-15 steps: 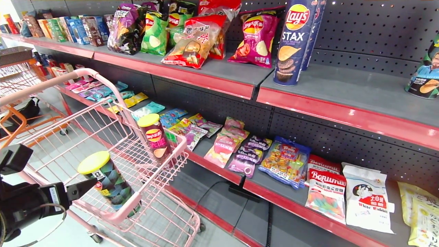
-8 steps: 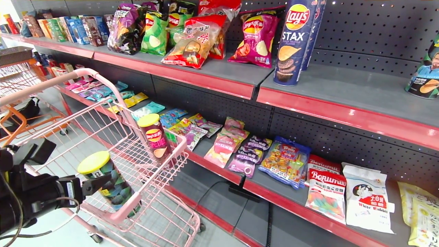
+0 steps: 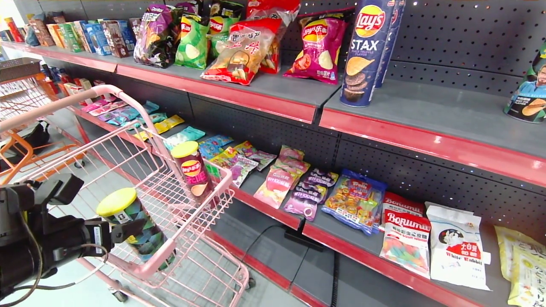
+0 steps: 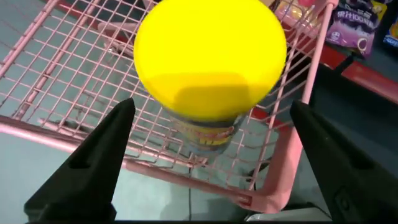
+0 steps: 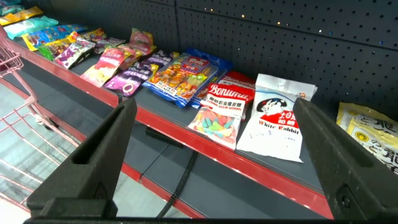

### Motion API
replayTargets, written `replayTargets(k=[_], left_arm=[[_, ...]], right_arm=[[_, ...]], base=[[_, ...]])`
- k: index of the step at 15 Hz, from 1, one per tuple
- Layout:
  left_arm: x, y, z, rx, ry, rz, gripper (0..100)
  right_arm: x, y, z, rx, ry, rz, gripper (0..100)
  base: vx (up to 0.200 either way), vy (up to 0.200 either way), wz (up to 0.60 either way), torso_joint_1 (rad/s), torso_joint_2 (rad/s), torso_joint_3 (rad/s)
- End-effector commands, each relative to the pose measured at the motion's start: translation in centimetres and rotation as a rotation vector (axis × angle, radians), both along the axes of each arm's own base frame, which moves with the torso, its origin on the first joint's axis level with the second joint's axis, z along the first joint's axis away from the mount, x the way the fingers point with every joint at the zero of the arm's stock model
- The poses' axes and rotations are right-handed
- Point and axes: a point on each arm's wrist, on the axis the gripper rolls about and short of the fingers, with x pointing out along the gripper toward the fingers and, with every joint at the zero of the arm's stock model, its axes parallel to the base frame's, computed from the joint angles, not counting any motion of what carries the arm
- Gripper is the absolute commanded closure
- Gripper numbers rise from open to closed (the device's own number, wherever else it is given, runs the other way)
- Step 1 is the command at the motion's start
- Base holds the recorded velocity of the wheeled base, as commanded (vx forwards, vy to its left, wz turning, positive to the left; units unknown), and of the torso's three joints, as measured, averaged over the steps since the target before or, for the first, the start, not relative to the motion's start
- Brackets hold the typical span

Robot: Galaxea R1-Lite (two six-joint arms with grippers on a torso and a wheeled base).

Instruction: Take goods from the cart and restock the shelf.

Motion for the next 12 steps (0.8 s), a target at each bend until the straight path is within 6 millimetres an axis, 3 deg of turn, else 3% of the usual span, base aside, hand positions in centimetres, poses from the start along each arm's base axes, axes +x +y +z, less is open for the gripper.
replayTargets(k=[1, 12], left_arm=[[0.8, 0.1, -0.7, -0.002, 0.017, 0.001, 0], [4.0, 0.1, -3.5, 0.001, 0.0, -0.098, 0]], right_arm=[[0.0, 0.0, 0.0, 0.001, 0.001, 0.0, 0], [0.0, 0.0, 0.0, -0.001, 0.001, 0.002, 0]], base=[[0.0, 0.0, 0.0, 0.0, 0.0, 0.0], [0.0, 0.0, 0.0, 0.0, 0.0, 0.0]])
